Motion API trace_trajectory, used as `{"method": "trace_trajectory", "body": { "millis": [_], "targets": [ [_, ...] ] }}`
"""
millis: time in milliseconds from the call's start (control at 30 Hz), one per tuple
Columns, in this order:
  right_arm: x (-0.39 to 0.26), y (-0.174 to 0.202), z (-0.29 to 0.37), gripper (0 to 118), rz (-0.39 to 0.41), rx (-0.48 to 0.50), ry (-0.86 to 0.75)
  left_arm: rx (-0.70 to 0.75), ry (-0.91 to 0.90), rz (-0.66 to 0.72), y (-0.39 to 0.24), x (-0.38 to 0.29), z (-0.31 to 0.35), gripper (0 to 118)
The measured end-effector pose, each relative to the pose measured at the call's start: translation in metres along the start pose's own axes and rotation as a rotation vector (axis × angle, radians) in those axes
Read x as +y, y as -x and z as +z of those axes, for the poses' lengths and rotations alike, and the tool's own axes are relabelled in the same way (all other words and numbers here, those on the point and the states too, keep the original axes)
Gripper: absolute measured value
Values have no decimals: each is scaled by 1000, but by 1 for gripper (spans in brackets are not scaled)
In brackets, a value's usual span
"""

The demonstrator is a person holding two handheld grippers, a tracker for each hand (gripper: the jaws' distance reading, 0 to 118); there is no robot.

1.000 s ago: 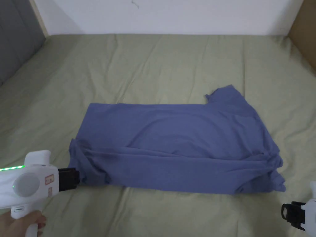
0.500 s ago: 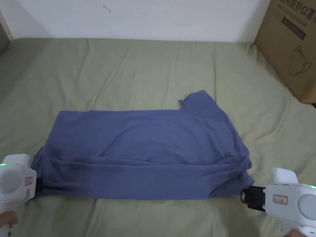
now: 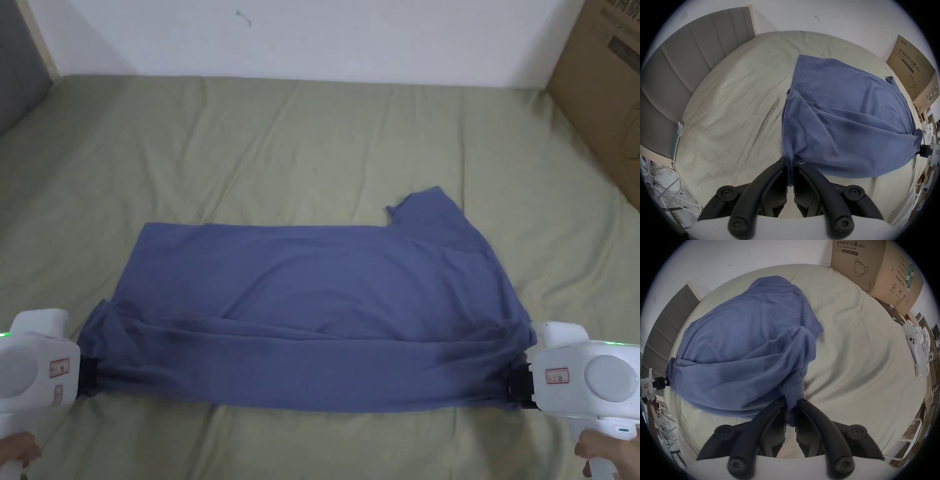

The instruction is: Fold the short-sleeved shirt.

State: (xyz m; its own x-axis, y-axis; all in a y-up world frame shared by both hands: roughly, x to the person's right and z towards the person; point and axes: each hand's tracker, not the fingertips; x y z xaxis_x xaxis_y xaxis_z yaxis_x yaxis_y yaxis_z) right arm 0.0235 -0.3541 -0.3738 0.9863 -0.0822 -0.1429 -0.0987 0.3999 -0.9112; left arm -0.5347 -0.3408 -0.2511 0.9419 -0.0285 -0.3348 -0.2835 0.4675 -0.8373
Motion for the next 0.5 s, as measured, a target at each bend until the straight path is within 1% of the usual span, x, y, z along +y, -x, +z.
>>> {"method": "trace_trajectory", "body": {
  "millis": [67, 133, 200, 267, 300, 367, 467, 500],
  "targets": [
    [-2, -3, 16, 9, -9, 12, -21, -4, -8, -8, 3, -1, 11, 5],
    [-4, -10, 37, 9, -57, 50, -57, -16, -22, -13, 10, -5, 22, 5],
    [-14, -17, 58, 9, -86, 44, -68, -16, -22, -20, 15, -13, 35, 5],
    [-33, -24, 74, 9, -73, 45, -66, -18, -15, -23, 22, -29, 47, 5],
    [-44, -26, 79, 9, -79, 45, -59, -24, -6, -24, 24, -39, 51, 5],
    [-73, -36, 79, 9, -146, 88, -21, -27, 24, -24, 27, -63, 56, 5],
    [-115, -44, 67, 10, -214, 105, 28, -9, 76, -71, 26, -97, 53, 5],
    [-125, -45, 63, 18, -219, 108, 28, -15, 80, -68, 27, -104, 50, 11]
  ]
}}
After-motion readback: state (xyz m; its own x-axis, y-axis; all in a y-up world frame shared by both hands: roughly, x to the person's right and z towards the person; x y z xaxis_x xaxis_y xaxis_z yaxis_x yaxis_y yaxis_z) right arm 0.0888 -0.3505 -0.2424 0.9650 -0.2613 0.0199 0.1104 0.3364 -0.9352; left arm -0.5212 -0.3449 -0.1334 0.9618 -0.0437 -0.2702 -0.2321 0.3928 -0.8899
